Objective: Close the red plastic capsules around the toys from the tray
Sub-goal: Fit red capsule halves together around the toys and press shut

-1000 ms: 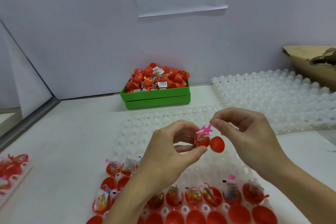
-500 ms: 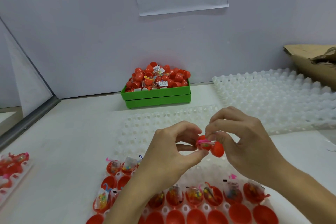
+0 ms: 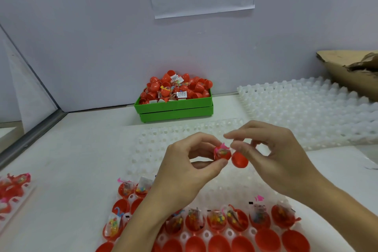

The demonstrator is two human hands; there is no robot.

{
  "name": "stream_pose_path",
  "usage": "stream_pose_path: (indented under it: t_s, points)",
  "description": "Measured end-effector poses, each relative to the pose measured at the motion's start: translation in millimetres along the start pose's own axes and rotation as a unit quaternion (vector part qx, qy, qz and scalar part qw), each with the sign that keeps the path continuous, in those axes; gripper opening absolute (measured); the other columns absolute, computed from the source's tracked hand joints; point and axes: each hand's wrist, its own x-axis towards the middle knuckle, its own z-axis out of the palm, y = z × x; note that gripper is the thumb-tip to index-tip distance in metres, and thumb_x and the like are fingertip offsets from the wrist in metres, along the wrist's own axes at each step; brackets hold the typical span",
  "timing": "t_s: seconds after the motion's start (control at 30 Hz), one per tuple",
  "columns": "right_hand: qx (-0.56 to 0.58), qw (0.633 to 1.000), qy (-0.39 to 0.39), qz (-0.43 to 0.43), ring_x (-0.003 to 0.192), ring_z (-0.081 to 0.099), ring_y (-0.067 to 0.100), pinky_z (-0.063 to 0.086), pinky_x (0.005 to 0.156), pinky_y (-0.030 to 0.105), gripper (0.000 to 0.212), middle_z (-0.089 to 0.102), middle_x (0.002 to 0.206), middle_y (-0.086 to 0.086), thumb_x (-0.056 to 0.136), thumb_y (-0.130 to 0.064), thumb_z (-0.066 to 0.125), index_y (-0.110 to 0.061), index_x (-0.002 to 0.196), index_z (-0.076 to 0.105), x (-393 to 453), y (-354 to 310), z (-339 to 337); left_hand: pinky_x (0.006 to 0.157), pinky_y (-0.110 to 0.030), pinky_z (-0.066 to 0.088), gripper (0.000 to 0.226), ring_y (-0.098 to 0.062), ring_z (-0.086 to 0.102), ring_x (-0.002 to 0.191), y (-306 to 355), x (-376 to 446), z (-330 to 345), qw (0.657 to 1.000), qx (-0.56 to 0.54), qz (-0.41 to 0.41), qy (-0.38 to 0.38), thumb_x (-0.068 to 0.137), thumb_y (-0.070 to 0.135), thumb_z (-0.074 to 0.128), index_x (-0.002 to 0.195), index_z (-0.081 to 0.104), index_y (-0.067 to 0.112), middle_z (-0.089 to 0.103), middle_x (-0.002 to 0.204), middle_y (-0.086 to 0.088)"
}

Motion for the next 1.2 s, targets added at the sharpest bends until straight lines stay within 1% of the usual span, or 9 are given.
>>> stream_pose_path:
  t_s: [0.13, 0.27, 0.33, 0.43, 0.53, 0.8, 0.9, 1.03, 1.2]
  points:
    - [0.103, 0.985, -0.041, 0.129, 0.099, 0.068, 0.005, 0.054, 0.078, 0.027, 0.032, 0.074, 0.099, -0.013, 0.093, -0.050, 0.053, -0.032, 0.113, 0.070, 0.7, 2.3, -9.7, 0.072, -0.021, 0.057, 0.022, -0.015, 0.072, 0.086, 0.6, 2.7, -2.9, 0.999, -0.032, 0.004, 0.036, 0.079, 0.006, 0.080, 0.091, 0.071, 0.023, 0.076, 0.087, -0.001]
    - [0.171, 0.947, -0.173, 0.211, 0.097, 0.072, 0.011, 0.058, 0.087, 0.030, 0.031, 0.075, 0.104, -0.007, 0.088, -0.028, 0.071, -0.028, 0.118, 0.065, 0.8, 6.5, -10.8, 0.071, -0.021, 0.056, 0.023, -0.015, 0.073, 0.085, -1.2, 3.9, -2.8, 0.998, -0.032, 0.008, 0.060, 0.078, 0.005, 0.080, 0.091, 0.071, 0.021, 0.076, 0.087, -0.001]
    - [0.182, 0.947, -0.165, 0.207, 0.090, 0.074, 0.015, 0.058, 0.079, 0.024, 0.028, 0.077, 0.097, -0.002, 0.085, -0.014, 0.073, -0.025, 0.111, 0.069, 1.5, 6.4, -9.0, 0.070, -0.020, 0.057, 0.023, -0.014, 0.073, 0.084, -2.0, 3.7, -2.6, 0.998, -0.022, 0.008, 0.065, 0.078, 0.004, 0.080, 0.090, 0.071, 0.021, 0.076, 0.085, 0.001]
    - [0.171, 0.961, -0.107, 0.188, 0.079, 0.073, 0.012, 0.053, 0.068, 0.016, 0.021, 0.077, 0.085, -0.001, 0.078, -0.012, 0.079, -0.026, 0.093, 0.076, 3.2, 5.9, -9.3, 0.070, -0.019, 0.057, 0.024, -0.012, 0.072, 0.079, -2.2, 3.2, -1.8, 0.997, 0.017, 0.013, 0.068, 0.077, 0.006, 0.081, 0.087, 0.070, 0.025, 0.074, 0.082, 0.005]
    - [0.115, 0.976, -0.094, 0.159, 0.077, 0.072, 0.008, 0.057, 0.070, 0.023, 0.018, 0.076, 0.083, -0.006, 0.074, -0.017, 0.083, -0.027, 0.087, 0.076, 1.2, 6.5, -6.6, 0.072, -0.019, 0.056, 0.024, -0.011, 0.071, 0.078, -2.7, 2.3, -0.5, 0.994, 0.074, 0.042, 0.071, 0.076, 0.008, 0.082, 0.086, 0.070, 0.026, 0.071, 0.080, 0.007]
    - [0.062, 0.993, -0.051, 0.092, 0.070, 0.071, 0.011, 0.056, 0.069, 0.032, 0.022, 0.075, 0.077, -0.010, 0.067, -0.021, 0.087, -0.025, 0.086, 0.075, -2.4, 1.2, 4.1, 0.075, -0.019, 0.056, 0.022, -0.009, 0.066, 0.085, -5.0, 2.0, 2.1, 0.973, 0.187, 0.107, 0.081, 0.077, 0.012, 0.081, 0.093, 0.072, 0.024, 0.068, 0.085, 0.010]
    - [0.055, 0.996, -0.031, 0.058, 0.071, 0.069, 0.011, 0.055, 0.065, 0.027, 0.022, 0.074, 0.079, -0.013, 0.067, -0.028, 0.085, -0.030, 0.086, 0.074, -2.6, 0.5, 6.3, 0.074, -0.015, 0.054, 0.023, -0.006, 0.063, 0.084, -5.2, 1.7, 3.6, 0.964, 0.213, 0.136, 0.089, 0.078, 0.010, 0.080, 0.096, 0.074, 0.023, 0.066, 0.086, 0.010]
    - [0.046, 0.998, -0.017, 0.049, 0.074, 0.068, 0.008, 0.054, 0.064, 0.021, 0.024, 0.072, 0.082, -0.015, 0.066, -0.042, 0.076, -0.031, 0.087, 0.075, -2.9, 0.1, 8.2, 0.074, -0.022, 0.054, 0.022, -0.005, 0.062, 0.085, -5.0, 1.6, 3.9, 0.954, 0.241, 0.153, 0.087, 0.079, 0.010, 0.080, 0.099, 0.075, 0.020, 0.066, 0.090, 0.009]
    - [0.037, 0.998, -0.021, 0.037, 0.073, 0.068, 0.010, 0.054, 0.064, 0.024, 0.026, 0.072, 0.078, -0.011, 0.066, -0.043, 0.074, -0.030, 0.089, 0.077, -2.5, 1.6, 7.9, 0.076, -0.023, 0.055, 0.022, -0.005, 0.063, 0.089, -5.9, 0.3, 3.0, 0.954, 0.242, 0.161, 0.071, 0.082, 0.015, 0.076, 0.103, 0.074, 0.022, 0.067, 0.093, 0.011]
